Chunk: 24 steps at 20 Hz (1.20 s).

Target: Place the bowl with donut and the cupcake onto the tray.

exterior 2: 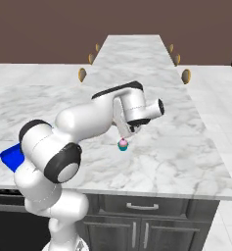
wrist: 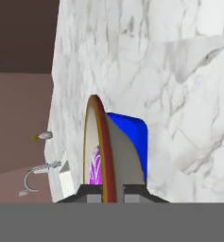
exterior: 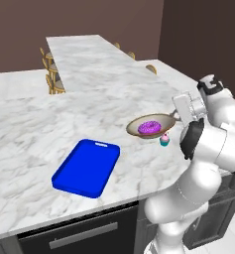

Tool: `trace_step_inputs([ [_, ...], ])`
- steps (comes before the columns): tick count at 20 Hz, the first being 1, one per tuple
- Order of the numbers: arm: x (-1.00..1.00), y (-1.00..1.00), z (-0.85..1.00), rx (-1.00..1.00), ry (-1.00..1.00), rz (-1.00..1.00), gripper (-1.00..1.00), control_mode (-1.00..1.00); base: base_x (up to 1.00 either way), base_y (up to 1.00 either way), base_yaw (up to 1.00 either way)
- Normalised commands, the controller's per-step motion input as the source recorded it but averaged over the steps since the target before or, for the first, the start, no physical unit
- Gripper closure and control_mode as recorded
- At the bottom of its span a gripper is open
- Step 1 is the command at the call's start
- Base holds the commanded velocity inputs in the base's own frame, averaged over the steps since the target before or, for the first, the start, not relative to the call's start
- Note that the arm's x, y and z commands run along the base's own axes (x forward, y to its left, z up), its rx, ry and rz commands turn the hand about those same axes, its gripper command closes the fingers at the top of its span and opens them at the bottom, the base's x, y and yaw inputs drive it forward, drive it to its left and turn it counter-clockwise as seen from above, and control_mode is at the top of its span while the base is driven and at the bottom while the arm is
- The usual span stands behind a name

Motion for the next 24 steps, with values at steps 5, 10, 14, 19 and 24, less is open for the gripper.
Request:
trace_step_inputs([
  [5,-0.23,0.64,-0.39,0.26,-0.03,0.0,1.0,-1.0,0.0,0.0,0.0],
  [10,-0.43,0.93,-0.39,0.19,-0.1,-0.02,1.0,-1.0,0.0,0.0,0.0],
  [14,-0.37,1.0,-0.13,0.13,-0.12,-0.05,1.0,-1.0,0.0,0.0,0.0],
  [19,-0.21,1.0,0.03,0.06,-0.12,-0.08,1.0,-1.0,0.0,0.0,0.0],
  [24,0.03,0.84,0.17,-0.05,-0.12,-0.09,1.0,-1.0,0.0,0.0,0.0],
])
